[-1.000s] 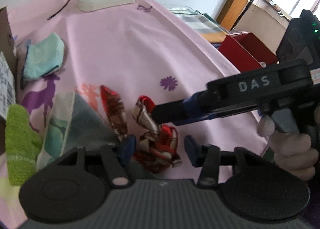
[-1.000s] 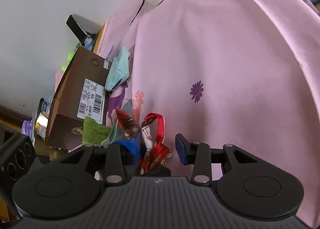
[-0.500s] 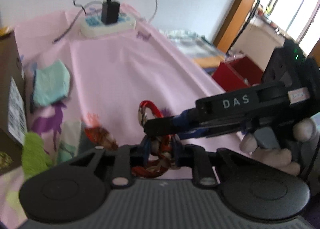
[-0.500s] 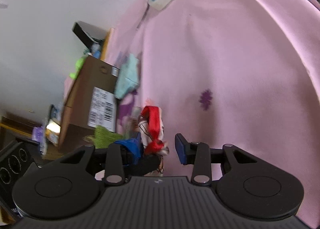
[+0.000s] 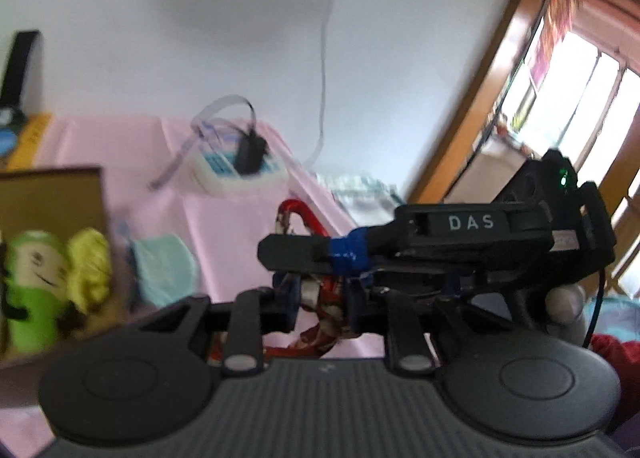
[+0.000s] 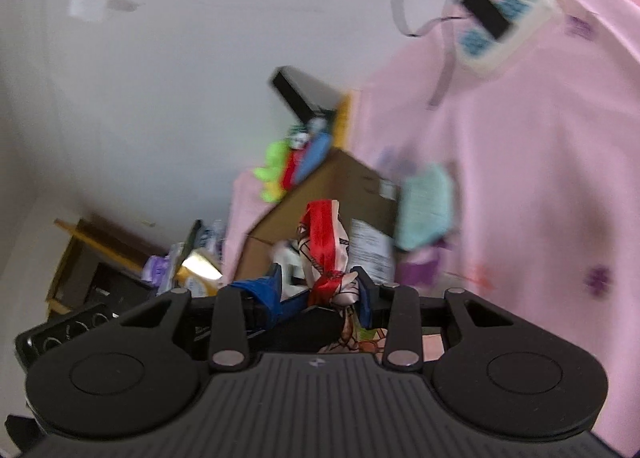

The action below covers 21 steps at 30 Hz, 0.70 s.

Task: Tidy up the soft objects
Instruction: 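Carry the patterned cloth into the box and open the right gripper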

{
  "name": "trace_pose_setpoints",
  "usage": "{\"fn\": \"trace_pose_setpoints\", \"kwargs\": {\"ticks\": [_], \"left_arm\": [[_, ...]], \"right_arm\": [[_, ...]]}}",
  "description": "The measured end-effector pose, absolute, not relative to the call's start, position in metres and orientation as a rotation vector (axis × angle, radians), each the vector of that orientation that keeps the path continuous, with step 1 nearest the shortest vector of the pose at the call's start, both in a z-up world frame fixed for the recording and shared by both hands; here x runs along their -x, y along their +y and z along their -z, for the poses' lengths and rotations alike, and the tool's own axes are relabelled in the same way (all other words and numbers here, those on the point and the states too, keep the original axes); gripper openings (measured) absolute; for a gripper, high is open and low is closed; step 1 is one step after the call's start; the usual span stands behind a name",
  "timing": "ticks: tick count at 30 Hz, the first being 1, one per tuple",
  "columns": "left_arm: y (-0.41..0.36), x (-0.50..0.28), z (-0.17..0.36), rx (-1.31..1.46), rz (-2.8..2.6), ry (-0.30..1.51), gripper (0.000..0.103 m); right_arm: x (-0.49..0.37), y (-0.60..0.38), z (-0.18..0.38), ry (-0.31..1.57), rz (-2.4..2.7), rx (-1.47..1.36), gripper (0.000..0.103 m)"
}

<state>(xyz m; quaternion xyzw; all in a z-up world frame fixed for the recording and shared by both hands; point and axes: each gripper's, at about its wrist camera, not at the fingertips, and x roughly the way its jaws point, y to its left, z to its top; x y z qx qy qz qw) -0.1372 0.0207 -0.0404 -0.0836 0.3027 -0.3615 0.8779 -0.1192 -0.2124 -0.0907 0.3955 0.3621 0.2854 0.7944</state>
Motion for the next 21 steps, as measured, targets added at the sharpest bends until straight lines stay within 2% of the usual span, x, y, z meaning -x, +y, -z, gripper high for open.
{"fn": "trace_pose_setpoints", "kwargs": {"ticks": [8,21], "left_arm": [[0.124,0.129,0.016,0.284,0.658,0.56,0.019],[0.258,0.092,0.005,0.308,0.462,0.499,0.019]], "right_arm": [[0.096,-0.144,0.062,0.696,-0.709,-0.895,0.025],[0.094,-0.075,0.068,0.703,-0.652,-0.907,0.026]]}}
